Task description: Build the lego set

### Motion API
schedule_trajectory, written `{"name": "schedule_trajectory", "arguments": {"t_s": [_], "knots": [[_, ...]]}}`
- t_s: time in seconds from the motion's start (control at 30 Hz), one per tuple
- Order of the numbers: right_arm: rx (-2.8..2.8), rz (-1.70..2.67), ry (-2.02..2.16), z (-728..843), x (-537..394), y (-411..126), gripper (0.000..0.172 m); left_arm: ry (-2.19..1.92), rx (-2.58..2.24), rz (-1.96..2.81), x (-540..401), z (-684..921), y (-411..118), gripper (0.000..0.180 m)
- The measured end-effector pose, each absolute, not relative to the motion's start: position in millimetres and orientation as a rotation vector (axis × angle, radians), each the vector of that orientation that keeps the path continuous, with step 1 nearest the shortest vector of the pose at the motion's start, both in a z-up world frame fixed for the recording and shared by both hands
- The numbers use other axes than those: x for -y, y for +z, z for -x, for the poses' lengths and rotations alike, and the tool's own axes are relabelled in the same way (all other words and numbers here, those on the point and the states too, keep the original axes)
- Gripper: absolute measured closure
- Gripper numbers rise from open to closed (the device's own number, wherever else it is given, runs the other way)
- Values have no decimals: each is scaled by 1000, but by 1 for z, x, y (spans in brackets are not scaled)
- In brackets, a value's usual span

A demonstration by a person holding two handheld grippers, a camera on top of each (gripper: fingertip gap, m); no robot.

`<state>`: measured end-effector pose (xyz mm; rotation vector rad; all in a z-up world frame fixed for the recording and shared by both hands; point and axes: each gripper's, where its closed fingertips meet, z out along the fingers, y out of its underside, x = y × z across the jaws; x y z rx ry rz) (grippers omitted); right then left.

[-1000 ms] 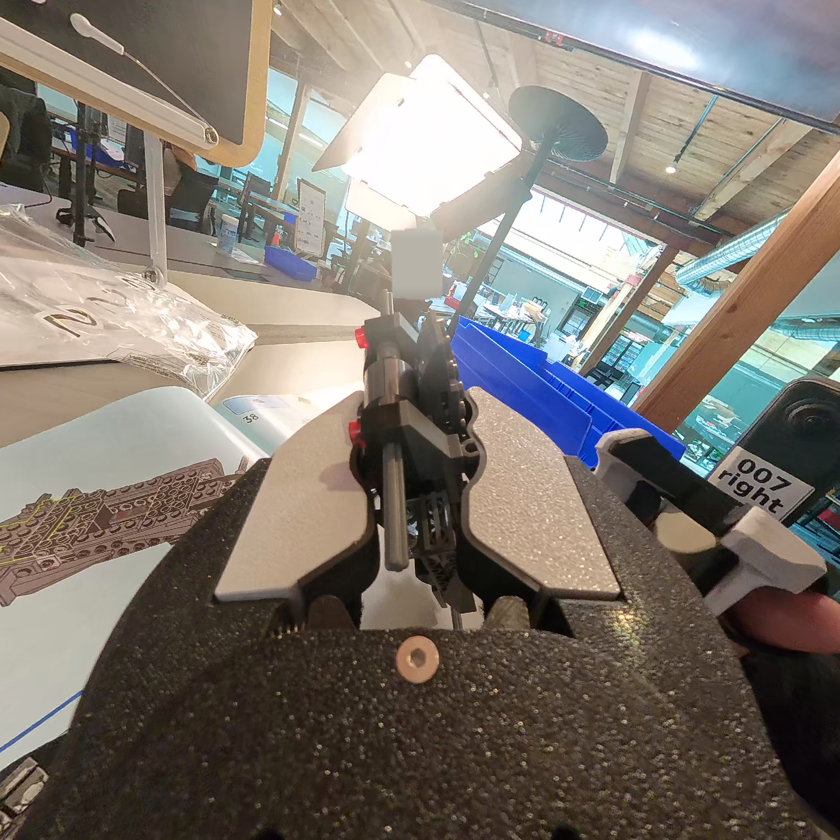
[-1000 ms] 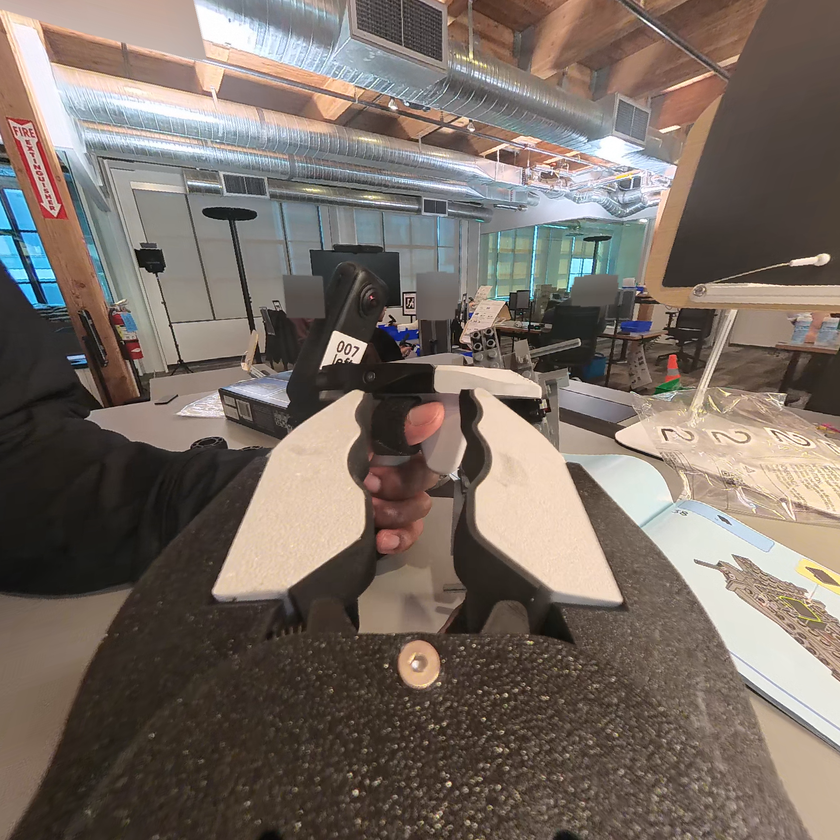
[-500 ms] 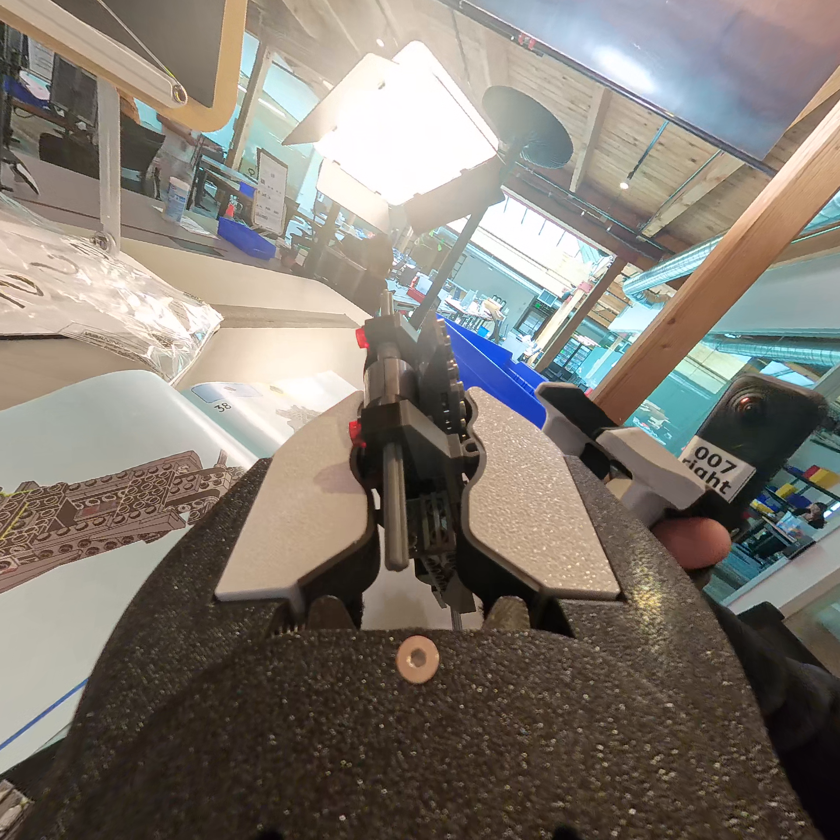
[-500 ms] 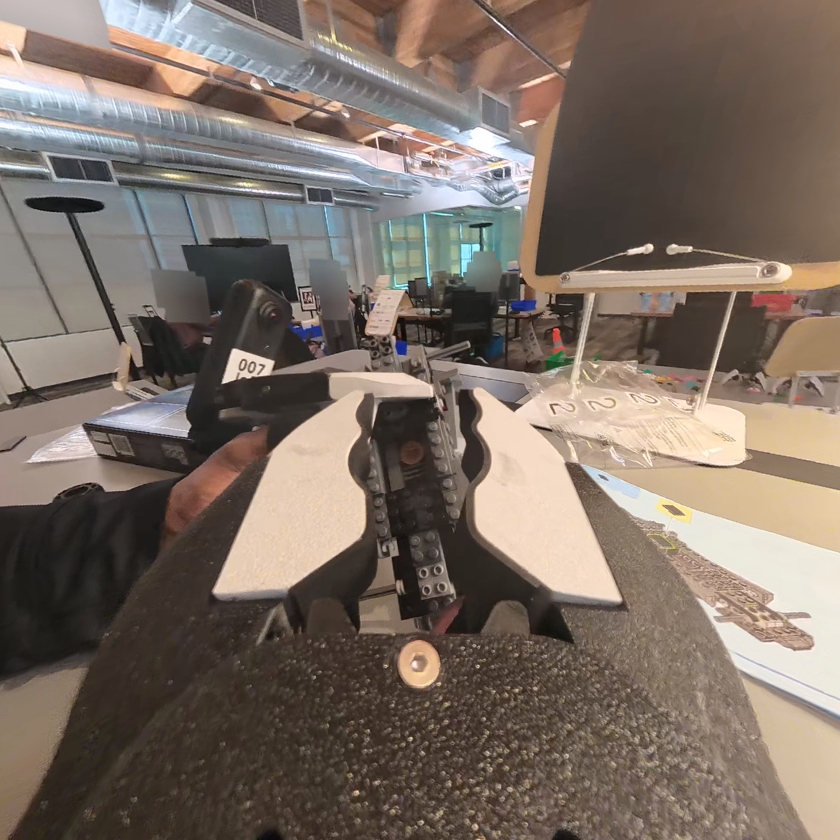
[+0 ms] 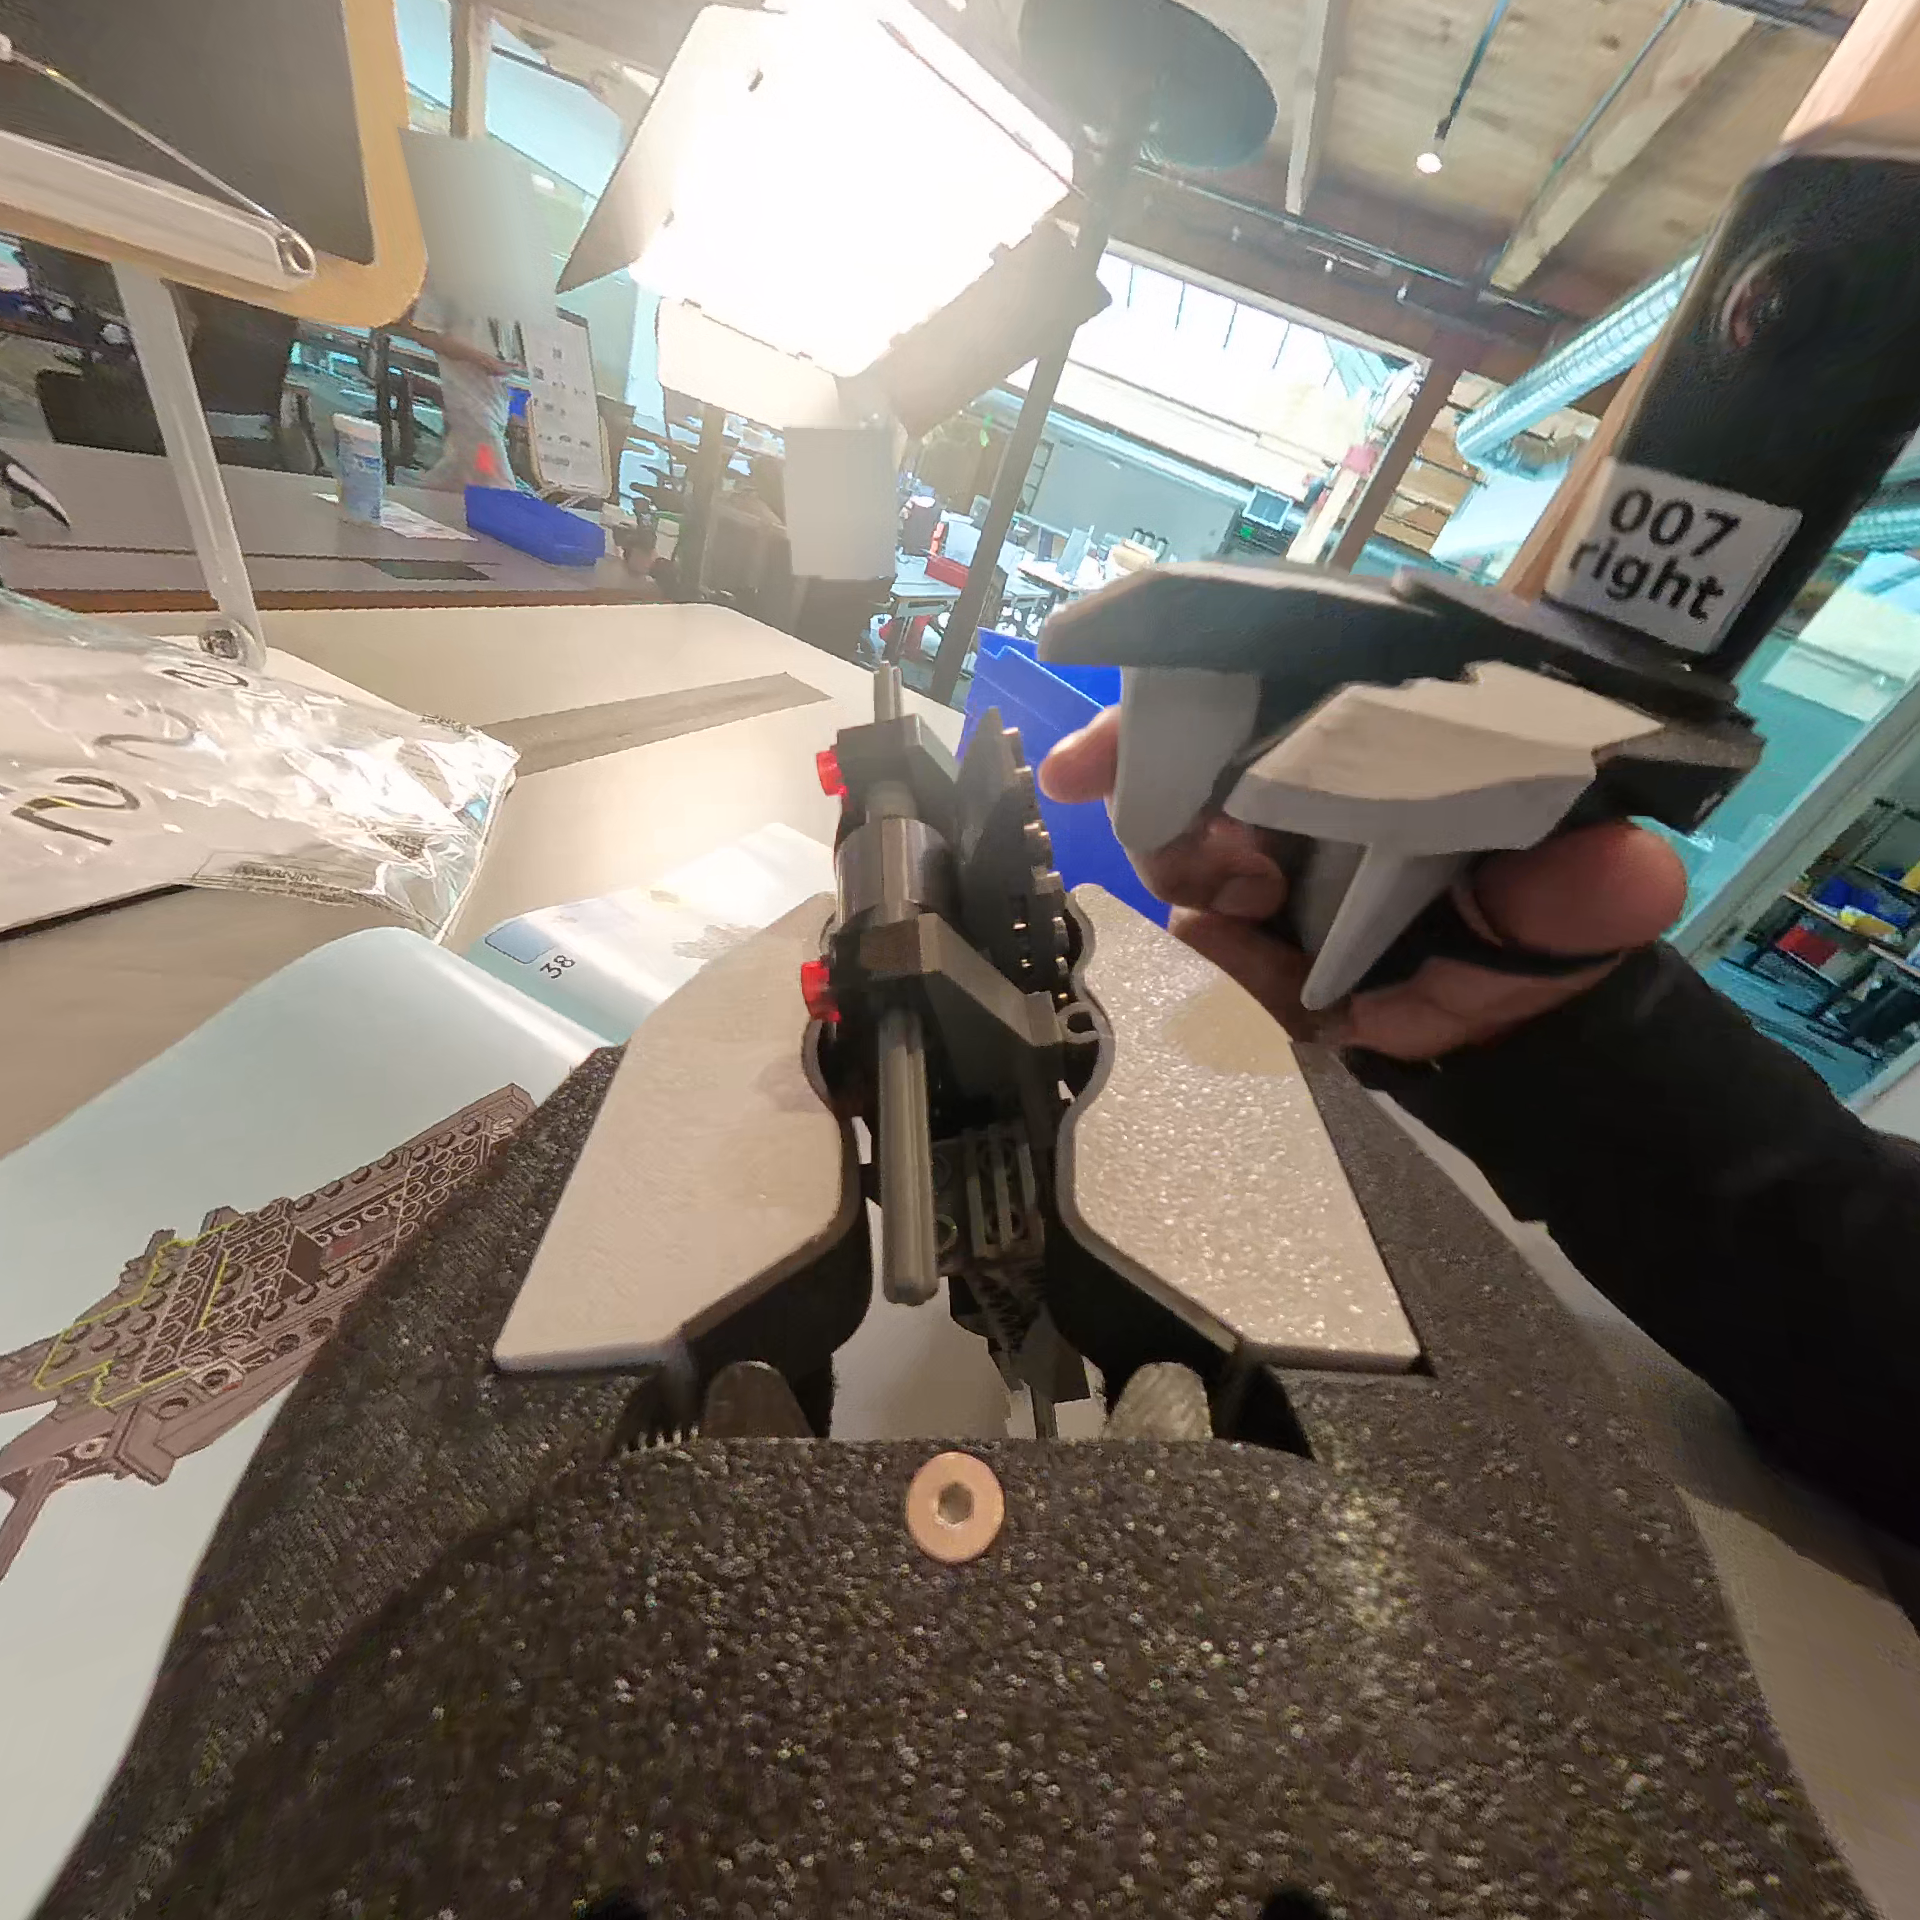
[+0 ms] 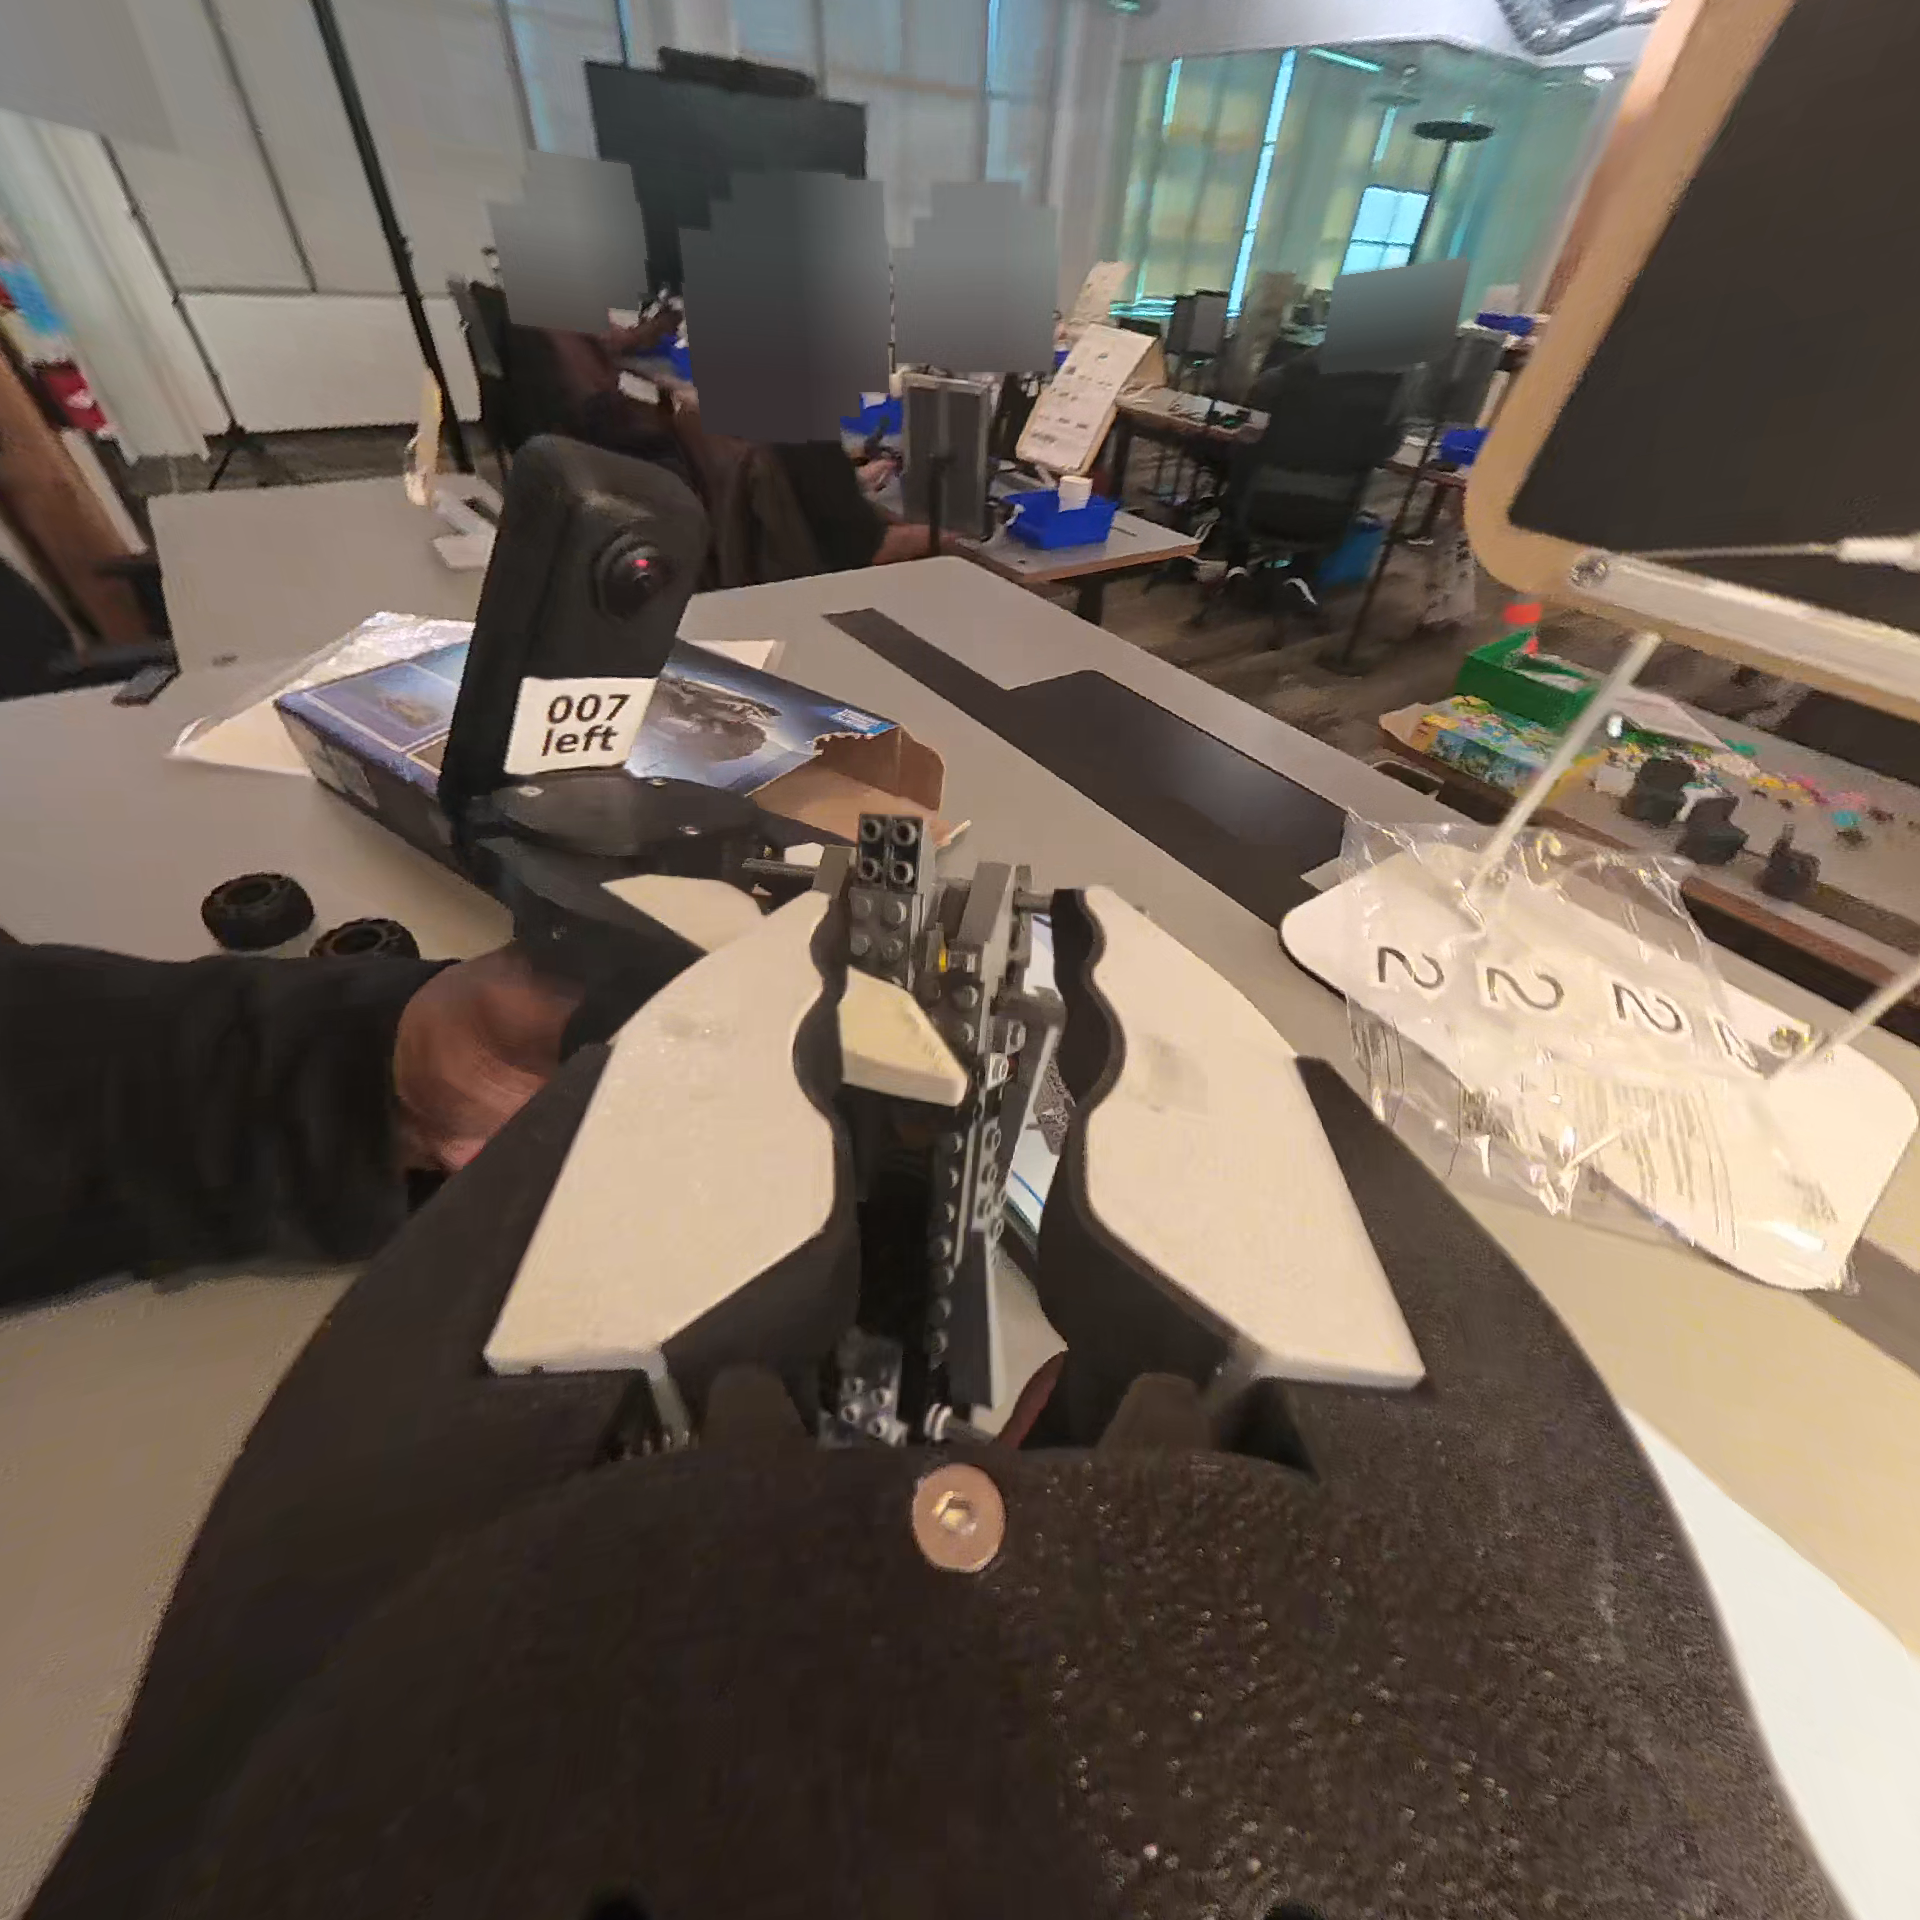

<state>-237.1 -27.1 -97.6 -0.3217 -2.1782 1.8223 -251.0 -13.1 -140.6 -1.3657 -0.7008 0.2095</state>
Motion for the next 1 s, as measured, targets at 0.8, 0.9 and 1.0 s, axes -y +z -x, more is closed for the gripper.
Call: {"name": "schedule_trajectory", "arguments": {"t_s": [0.8,0.9,1.0], "knots": [[2529,-292,1194,217,27,-104,146,74,476,1469,-13,221,-135,144],[2503,-331,1078,219,24,-110,144,85,497,1489,-13,223,-139,144],[2516,-341,1053,216,25,-114,144,84,495,1496,-15,223,-139,144]]}}
